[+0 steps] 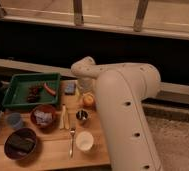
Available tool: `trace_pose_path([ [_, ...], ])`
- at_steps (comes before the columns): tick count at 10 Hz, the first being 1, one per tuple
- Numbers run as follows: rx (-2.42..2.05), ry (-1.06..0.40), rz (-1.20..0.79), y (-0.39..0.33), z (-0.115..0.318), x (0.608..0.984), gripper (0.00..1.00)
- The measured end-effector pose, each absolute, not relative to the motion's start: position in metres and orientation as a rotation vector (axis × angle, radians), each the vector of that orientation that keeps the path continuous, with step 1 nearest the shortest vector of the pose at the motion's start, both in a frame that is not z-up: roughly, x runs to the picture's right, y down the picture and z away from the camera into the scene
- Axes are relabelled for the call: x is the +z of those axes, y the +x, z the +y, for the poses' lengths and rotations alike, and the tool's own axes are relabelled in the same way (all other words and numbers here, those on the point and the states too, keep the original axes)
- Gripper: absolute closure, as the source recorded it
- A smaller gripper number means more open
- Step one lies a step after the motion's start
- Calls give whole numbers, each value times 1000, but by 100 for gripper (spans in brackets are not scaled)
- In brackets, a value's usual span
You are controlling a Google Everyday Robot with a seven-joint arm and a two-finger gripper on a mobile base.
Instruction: Place apple in table surface
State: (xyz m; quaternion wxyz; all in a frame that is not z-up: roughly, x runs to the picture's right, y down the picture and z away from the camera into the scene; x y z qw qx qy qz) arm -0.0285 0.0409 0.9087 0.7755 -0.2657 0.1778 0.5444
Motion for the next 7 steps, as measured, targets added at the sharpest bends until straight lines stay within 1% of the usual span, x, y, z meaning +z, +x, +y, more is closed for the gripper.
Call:
trace_pose_path([
  [1,1176,-559,373,-28,35,902,26],
  [4,1146,-456,289,-43,-6,841,26],
  [5,1141,-439,278,-44,-11,831,26],
  [7,1142,-432,274,-43,-13,827,26],
])
